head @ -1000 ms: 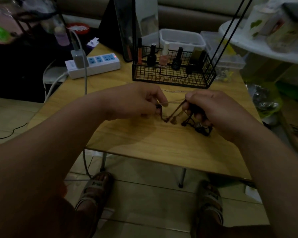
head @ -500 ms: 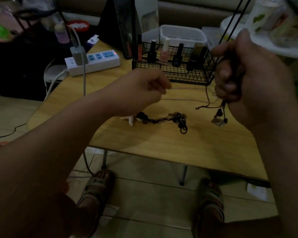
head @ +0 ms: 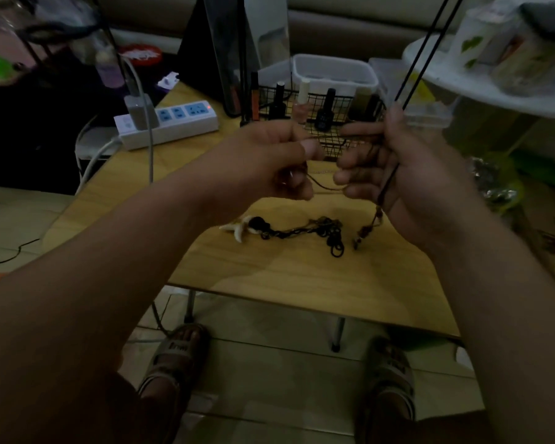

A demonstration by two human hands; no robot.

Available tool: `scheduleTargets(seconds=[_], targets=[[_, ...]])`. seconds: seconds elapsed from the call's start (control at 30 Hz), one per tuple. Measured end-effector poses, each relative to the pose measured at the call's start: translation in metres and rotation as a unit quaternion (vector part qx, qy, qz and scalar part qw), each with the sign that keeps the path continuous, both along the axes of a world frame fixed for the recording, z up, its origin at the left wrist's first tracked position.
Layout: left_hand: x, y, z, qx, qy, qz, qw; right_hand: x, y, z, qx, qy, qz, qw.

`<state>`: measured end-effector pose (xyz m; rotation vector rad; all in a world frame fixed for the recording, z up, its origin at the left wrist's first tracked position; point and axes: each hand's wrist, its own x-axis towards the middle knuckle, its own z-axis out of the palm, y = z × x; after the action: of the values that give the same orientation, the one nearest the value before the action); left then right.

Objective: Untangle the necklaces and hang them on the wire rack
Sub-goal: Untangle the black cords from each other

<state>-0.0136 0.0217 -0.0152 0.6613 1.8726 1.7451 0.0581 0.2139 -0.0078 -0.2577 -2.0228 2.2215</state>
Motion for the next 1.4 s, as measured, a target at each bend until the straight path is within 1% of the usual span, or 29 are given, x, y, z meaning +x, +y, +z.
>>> scheduleTargets(seconds=[0.07, 0.17, 0.27, 0.33, 0.4, 0.67, 0.8, 0.87, 0.9, 0.93, 1.0, 1.07, 1.1, 1.13, 1.2, 1.27, 1.33, 1.4], targets=[[-0.003, -0.004, 0.003, 0.056, -0.057, 0.019, 0.997, 0.002, 0.001, -0.003, 0.022, -0.043, 0.001, 0.999], [-0.006, -0.007, 0.006, 0.130, -0.124, 0.035, 0.983, 0.005, 0.003, -0.008, 0.082, -0.093, 0.018, 0.992], [-0.009, -0.010, 0.005, 0.199, -0.186, 0.049, 0.961, 0.007, 0.005, -0.011, 0.141, -0.122, 0.019, 0.982], [-0.011, -0.012, 0.004, 0.235, -0.220, 0.065, 0.945, 0.007, 0.007, -0.013, 0.163, -0.135, 0.018, 0.977], [-0.014, -0.013, 0.002, 0.248, -0.235, 0.081, 0.936, 0.007, 0.009, -0.014, 0.160, -0.143, 0.020, 0.977], [-0.019, -0.013, -0.001, 0.236, -0.238, 0.134, 0.933, 0.009, 0.015, -0.013, 0.156, -0.148, 0.040, 0.976], [-0.018, -0.008, -0.003, 0.209, -0.190, 0.111, 0.953, 0.011, 0.014, -0.009, 0.125, -0.149, 0.074, 0.978], [-0.015, -0.004, -0.002, 0.191, -0.160, 0.078, 0.965, 0.011, 0.012, -0.011, 0.114, -0.125, 0.103, 0.980], [-0.013, -0.002, -0.001, 0.168, -0.139, 0.068, 0.974, 0.011, 0.011, -0.012, 0.112, -0.111, 0.109, 0.981], [-0.012, 0.000, -0.002, 0.132, -0.115, 0.076, 0.982, 0.011, 0.011, -0.013, 0.115, -0.099, 0.106, 0.983], [-0.010, 0.005, -0.005, 0.029, -0.062, 0.144, 0.987, 0.009, 0.010, -0.014, 0.124, -0.082, 0.086, 0.985], [-0.007, 0.008, -0.009, -0.086, 0.017, 0.211, 0.974, 0.009, 0.012, -0.014, 0.128, -0.070, 0.062, 0.987], [-0.005, 0.008, -0.012, -0.126, 0.064, 0.226, 0.964, 0.008, 0.013, -0.014, 0.130, -0.066, 0.051, 0.988], [-0.004, 0.008, -0.014, -0.148, 0.108, 0.229, 0.956, 0.008, 0.014, -0.014, 0.135, -0.066, 0.042, 0.988], [0.001, 0.009, -0.013, -0.150, 0.170, 0.212, 0.951, 0.008, 0.013, -0.014, 0.147, -0.069, 0.035, 0.986], [0.005, 0.013, -0.012, -0.139, 0.202, 0.169, 0.955, 0.007, 0.010, -0.014, 0.137, -0.071, 0.043, 0.987], [0.009, 0.018, -0.011, -0.128, 0.191, 0.105, 0.967, 0.006, 0.007, -0.012, 0.123, -0.068, 0.061, 0.988], [0.011, 0.021, -0.009, -0.120, 0.152, 0.048, 0.980, 0.006, 0.005, -0.010, 0.122, -0.061, 0.071, 0.988]])
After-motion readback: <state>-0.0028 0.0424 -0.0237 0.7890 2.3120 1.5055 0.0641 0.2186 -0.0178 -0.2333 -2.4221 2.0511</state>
